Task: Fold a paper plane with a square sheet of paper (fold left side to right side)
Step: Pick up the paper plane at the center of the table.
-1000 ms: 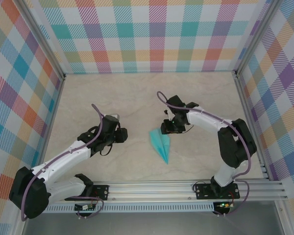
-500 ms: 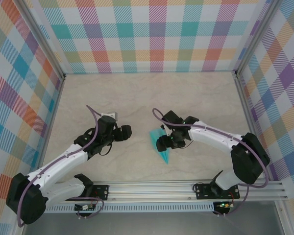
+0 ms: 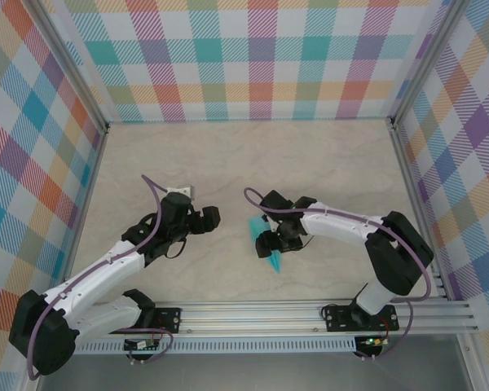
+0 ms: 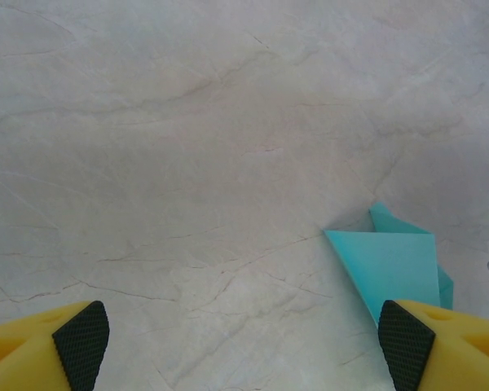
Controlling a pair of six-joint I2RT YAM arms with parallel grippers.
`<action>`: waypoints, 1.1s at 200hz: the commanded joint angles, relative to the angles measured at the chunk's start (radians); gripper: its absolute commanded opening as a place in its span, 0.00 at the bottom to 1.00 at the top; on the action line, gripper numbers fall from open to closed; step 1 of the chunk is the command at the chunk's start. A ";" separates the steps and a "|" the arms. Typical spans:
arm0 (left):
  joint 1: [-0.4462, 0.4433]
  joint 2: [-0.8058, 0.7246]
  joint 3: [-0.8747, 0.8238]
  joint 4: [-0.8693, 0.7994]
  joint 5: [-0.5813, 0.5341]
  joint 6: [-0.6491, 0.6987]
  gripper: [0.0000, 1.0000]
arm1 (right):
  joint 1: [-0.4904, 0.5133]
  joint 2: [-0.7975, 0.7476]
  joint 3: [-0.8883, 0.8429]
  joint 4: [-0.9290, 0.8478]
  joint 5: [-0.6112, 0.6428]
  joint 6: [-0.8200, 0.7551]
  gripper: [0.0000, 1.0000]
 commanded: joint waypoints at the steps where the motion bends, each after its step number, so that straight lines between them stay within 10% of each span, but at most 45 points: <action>1: 0.012 -0.017 -0.007 0.009 -0.022 0.000 0.88 | 0.011 0.015 0.037 0.012 0.017 0.010 0.61; 220: 0.012 -0.036 0.021 -0.029 0.015 0.029 0.90 | -0.028 0.205 0.343 -0.198 0.202 0.011 0.07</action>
